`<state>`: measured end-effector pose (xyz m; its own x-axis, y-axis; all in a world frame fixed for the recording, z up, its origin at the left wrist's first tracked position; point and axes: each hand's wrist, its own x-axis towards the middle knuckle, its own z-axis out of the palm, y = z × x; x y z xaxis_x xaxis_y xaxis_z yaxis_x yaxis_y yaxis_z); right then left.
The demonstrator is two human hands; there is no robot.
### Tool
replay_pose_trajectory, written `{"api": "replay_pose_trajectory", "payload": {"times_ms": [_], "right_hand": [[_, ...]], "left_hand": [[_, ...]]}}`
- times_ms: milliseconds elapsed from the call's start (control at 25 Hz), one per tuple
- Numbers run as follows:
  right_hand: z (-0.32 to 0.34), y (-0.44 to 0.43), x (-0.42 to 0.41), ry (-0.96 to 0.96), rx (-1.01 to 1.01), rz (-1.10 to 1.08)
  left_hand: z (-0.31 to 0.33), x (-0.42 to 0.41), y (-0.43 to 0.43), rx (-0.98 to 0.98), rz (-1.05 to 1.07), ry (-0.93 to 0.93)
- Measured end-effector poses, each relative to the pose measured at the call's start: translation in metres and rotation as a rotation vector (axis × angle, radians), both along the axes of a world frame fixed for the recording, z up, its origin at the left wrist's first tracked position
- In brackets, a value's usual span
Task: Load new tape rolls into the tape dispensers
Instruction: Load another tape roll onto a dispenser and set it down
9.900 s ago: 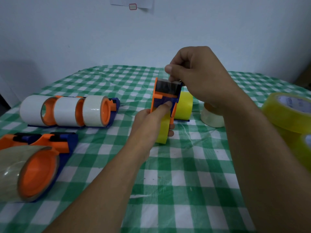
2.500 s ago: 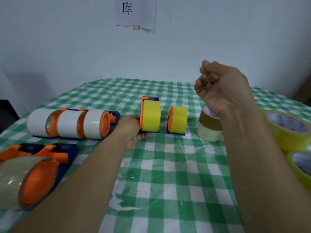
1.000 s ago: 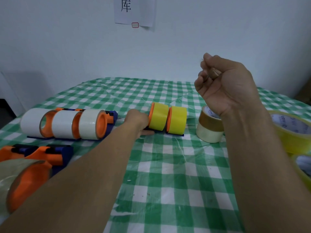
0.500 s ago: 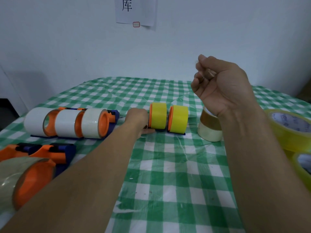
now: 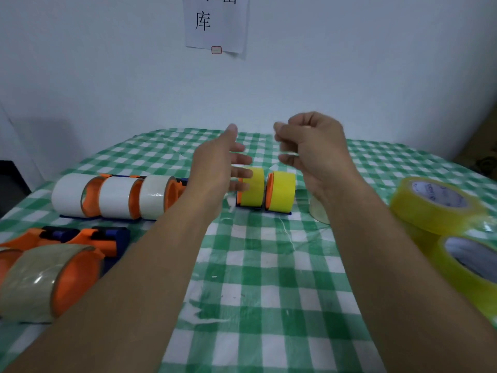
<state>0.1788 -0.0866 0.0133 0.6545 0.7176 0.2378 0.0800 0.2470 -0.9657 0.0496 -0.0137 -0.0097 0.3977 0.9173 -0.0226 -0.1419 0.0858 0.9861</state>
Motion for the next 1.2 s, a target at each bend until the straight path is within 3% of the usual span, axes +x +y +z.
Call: {"api": "replay_pose_trajectory", "payload": {"times_ms": [160, 480, 720, 1000, 1120, 1200], "right_hand": [[-0.037, -0.028, -0.016, -0.093, -0.075, -0.063], [-0.077, -0.064, -0.01, -0.195, -0.052, 0.073], [-0.095, -0.071, 0.005, -0.253, -0.004, 0.159], [-0.11, -0.067, 0.009, -0.548, -0.117, 0.175], [-0.11, -0.068, 0.01, -0.499, -0.181, 0.186], [-0.109, -0.069, 0.006, -0.357, -0.189, 0.175]], "left_hand": [[-0.01, -0.007, -0.041, -0.067, -0.248, -0.072], [-0.043, 0.002, -0.054, -0.152, -0.207, -0.045], [-0.051, 0.001, -0.038, -0.258, -0.245, -0.144], [-0.068, -0.001, -0.037, -0.195, -0.262, -0.066], [-0.076, -0.001, -0.038, -0.169, -0.248, -0.04], [-0.078, -0.001, -0.038, -0.139, -0.249, -0.044]]}}
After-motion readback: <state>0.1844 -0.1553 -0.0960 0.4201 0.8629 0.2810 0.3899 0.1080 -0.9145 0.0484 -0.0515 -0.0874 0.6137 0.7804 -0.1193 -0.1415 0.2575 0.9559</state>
